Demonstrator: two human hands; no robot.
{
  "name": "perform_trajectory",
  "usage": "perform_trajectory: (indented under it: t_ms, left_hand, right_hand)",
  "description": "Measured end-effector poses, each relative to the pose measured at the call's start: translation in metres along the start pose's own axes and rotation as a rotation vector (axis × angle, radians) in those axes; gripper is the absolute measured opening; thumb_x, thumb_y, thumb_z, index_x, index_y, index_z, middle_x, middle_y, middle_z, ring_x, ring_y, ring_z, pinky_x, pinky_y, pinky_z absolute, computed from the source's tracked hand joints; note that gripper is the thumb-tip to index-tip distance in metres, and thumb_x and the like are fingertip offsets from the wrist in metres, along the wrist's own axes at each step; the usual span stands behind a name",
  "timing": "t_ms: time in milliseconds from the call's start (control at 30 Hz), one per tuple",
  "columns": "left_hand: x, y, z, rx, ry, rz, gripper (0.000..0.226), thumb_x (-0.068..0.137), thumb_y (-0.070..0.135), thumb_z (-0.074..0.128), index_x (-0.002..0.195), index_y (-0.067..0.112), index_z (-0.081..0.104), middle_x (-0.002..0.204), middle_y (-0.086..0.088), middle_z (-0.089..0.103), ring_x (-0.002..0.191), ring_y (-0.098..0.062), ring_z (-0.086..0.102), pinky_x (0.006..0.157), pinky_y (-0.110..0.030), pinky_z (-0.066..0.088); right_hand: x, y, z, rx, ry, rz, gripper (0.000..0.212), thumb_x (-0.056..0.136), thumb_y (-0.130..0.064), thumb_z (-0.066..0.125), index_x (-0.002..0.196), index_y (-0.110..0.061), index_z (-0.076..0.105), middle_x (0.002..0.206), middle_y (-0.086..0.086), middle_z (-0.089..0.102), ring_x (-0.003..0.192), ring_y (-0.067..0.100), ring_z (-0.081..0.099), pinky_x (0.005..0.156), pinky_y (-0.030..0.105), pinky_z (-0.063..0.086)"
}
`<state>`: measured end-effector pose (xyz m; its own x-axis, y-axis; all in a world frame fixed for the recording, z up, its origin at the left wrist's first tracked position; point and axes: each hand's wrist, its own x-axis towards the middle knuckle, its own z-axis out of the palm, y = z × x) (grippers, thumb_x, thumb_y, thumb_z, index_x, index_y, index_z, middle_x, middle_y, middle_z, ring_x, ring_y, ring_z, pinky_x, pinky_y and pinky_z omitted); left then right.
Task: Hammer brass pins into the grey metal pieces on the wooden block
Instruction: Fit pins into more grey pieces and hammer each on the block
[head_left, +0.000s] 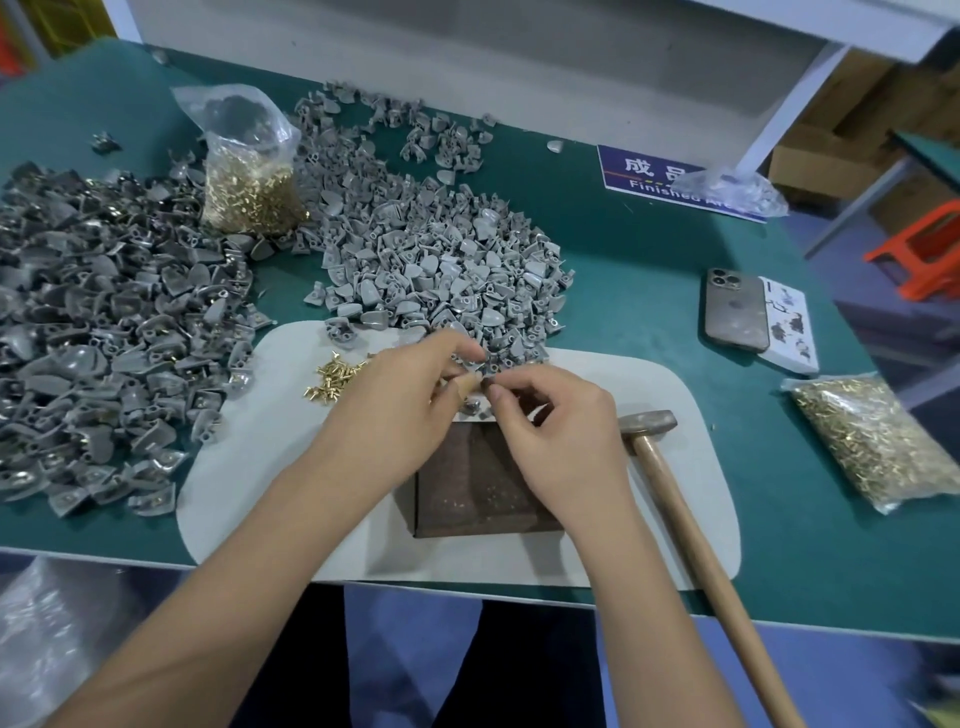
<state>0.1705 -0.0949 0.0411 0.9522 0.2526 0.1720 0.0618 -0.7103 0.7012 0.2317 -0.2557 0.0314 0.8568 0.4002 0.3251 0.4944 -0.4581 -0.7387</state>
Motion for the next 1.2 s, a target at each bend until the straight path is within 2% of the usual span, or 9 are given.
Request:
perform_trajectory:
  t_ms: [67, 200, 433, 600, 767, 833, 967, 1133, 1200]
  left_hand:
    - [0.001, 0.000, -0.004, 0.262, 0.036, 0.124, 0.015, 0.094, 0.033, 0.066, 0.109, 0.037, 0.067, 0.100, 0.019, 0.068, 0.102, -0.008, 0.055, 0.079, -0.032, 0.047]
    - [0.011, 0.005, -0.013, 0.400, -0.089, 0.149, 0.017, 0.091, 0.048, 0.066, 0.107, 0.042, 0.067, 0.101, 0.019, 0.065, 0.105, -0.010, 0.050, 0.079, -0.034, 0.048]
    - [0.044, 0.018, -0.004, 0.687, -0.304, 0.100, 0.014, 0.087, 0.036, 0.076, 0.100, 0.034, 0.071, 0.096, 0.010, 0.067, 0.106, -0.017, 0.055, 0.075, -0.033, 0.046]
    - [0.027, 0.015, -0.011, 0.454, -0.204, 0.106, 0.011, 0.091, 0.042, 0.067, 0.100, 0.036, 0.069, 0.104, 0.013, 0.063, 0.107, -0.014, 0.056, 0.081, -0.035, 0.050]
    - [-0.020, 0.020, -0.025, -0.029, -0.060, 0.024, 0.006, 0.086, 0.042, 0.067, 0.091, 0.040, 0.065, 0.084, 0.025, 0.066, 0.077, 0.000, 0.061, 0.067, -0.024, 0.049]
    - [-0.031, 0.024, -0.022, -0.051, -0.047, -0.004, 0.010, 0.084, 0.038, 0.070, 0.093, 0.040, 0.069, 0.080, 0.022, 0.066, 0.076, 0.000, 0.061, 0.064, -0.017, 0.045]
    - [-0.035, 0.028, -0.016, -0.038, -0.108, -0.026, 0.008, 0.084, 0.037, 0.070, 0.091, 0.039, 0.073, 0.079, 0.018, 0.067, 0.078, -0.002, 0.063, 0.075, -0.029, 0.053]
    - [-0.036, 0.026, -0.017, -0.084, -0.184, -0.027, 0.010, 0.083, 0.044, 0.077, 0.084, 0.034, 0.075, 0.073, 0.020, 0.071, 0.073, 0.001, 0.066, 0.073, -0.031, 0.054]
    - [-0.039, 0.024, -0.012, -0.029, -0.140, -0.024, 0.015, 0.085, 0.045, 0.074, 0.081, 0.030, 0.075, 0.070, 0.015, 0.070, 0.069, -0.001, 0.063, 0.068, -0.030, 0.051]
  right_hand:
    - [0.001, 0.000, 0.001, -0.013, 0.027, 0.043, 0.010, 0.089, -0.014, 0.072, 0.090, -0.022, 0.078, 0.083, -0.013, 0.074, 0.081, 0.005, 0.067, 0.077, 0.023, 0.053]
    - [0.000, -0.003, 0.001, -0.050, 0.094, 0.053, 0.007, 0.091, -0.013, 0.069, 0.090, -0.017, 0.074, 0.083, -0.008, 0.072, 0.079, 0.007, 0.065, 0.075, 0.019, 0.049]
    - [0.002, -0.005, -0.001, -0.026, 0.123, 0.108, 0.006, 0.098, -0.015, 0.062, 0.099, -0.013, 0.068, 0.091, -0.003, 0.070, 0.079, 0.012, 0.062, 0.070, 0.016, 0.043]
    - [0.000, -0.005, -0.001, -0.034, 0.134, 0.092, 0.005, 0.098, -0.015, 0.062, 0.099, -0.014, 0.067, 0.090, -0.004, 0.069, 0.080, 0.012, 0.062, 0.072, 0.015, 0.042]
    - [-0.002, -0.007, -0.004, 0.015, 0.200, 0.065, 0.005, 0.096, -0.013, 0.064, 0.095, -0.016, 0.068, 0.087, -0.006, 0.069, 0.083, 0.011, 0.064, 0.076, 0.023, 0.048]
    - [-0.003, -0.011, -0.006, 0.064, 0.264, 0.057, 0.007, 0.096, -0.011, 0.064, 0.093, -0.017, 0.068, 0.086, -0.009, 0.069, 0.083, 0.009, 0.064, 0.077, 0.022, 0.049]
    - [-0.018, -0.019, -0.019, 0.144, 0.357, 0.035, 0.010, 0.095, -0.014, 0.066, 0.094, -0.023, 0.069, 0.086, -0.015, 0.069, 0.082, 0.007, 0.064, 0.076, 0.012, 0.044]
    - [-0.039, -0.018, -0.037, 0.169, 0.147, 0.057, 0.016, 0.090, -0.011, 0.074, 0.086, -0.026, 0.073, 0.080, -0.013, 0.070, 0.072, 0.005, 0.061, 0.072, 0.010, 0.043]
    - [-0.047, -0.018, -0.040, 0.188, 0.085, 0.066, 0.019, 0.088, -0.008, 0.075, 0.083, -0.026, 0.073, 0.077, -0.014, 0.070, 0.070, 0.002, 0.058, 0.072, 0.008, 0.041]
